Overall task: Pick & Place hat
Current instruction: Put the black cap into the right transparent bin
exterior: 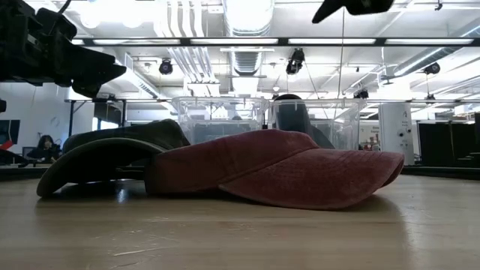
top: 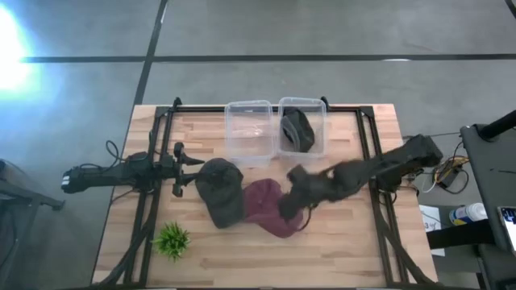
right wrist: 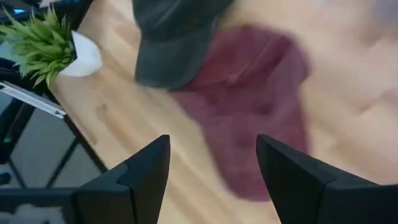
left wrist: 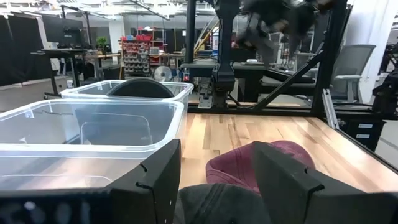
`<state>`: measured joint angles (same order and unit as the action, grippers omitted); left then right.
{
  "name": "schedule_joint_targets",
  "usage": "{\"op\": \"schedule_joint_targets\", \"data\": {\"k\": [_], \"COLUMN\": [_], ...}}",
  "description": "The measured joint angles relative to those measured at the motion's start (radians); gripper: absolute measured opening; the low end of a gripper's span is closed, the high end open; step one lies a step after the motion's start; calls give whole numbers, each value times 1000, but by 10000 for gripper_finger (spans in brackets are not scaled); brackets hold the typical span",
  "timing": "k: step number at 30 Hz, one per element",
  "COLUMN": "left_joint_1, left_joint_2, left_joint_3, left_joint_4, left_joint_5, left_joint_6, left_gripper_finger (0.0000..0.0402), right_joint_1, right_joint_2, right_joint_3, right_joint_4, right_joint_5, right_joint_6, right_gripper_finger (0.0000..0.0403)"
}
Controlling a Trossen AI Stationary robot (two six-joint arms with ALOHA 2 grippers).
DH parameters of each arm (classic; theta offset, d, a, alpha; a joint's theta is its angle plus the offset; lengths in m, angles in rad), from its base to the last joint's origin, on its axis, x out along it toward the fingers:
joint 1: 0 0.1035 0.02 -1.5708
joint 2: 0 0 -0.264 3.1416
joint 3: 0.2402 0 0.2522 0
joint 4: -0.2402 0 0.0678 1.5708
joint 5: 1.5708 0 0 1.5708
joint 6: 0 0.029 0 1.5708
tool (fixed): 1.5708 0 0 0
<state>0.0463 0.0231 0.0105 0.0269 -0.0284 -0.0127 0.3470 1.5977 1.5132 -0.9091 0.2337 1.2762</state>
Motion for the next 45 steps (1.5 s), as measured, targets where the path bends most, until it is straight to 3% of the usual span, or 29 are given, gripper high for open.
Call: {"op": "schedule_joint_targets", "data": {"k": [5, 7, 12, 14, 24, 32, 38, 45], "left_joint_1": [0, 0, -1, -1, -2, -2, -6, -9], "left_joint_2": [0, 0, 0, 1, 7, 27, 69, 113], "left_joint_3": [0, 0, 0, 0, 1, 1, 1, 1], "left_joint_4": [3, 32, 41, 11, -18, -24, -26, -26], "left_joint_5": [2, 25, 53, 53, 65, 80, 88, 90], "left_joint_6": [-110, -304, -971, -1072, -1008, -980, -953, -957], "left_gripper_finger": [190, 190, 190, 190, 190, 190, 190, 190], "right_joint_1": [30, 28, 29, 34, 68, 61, 19, -9], "right_joint_2": [152, 231, 405, 468, 652, 673, 675, 678], "right_joint_3": [-16, -17, -18, -17, -12, 2, 2, 2], "right_joint_4": [272, 419, 736, 812, 1083, 1062, 1070, 1062], "right_joint_5": [-45, -83, -97, -92, 157, 333, 394, 500], "right_joint_6": [112, 128, 227, 281, 476, 505, 500, 525], "right_gripper_finger": [233, 232, 232, 230, 231, 230, 228, 195]}}
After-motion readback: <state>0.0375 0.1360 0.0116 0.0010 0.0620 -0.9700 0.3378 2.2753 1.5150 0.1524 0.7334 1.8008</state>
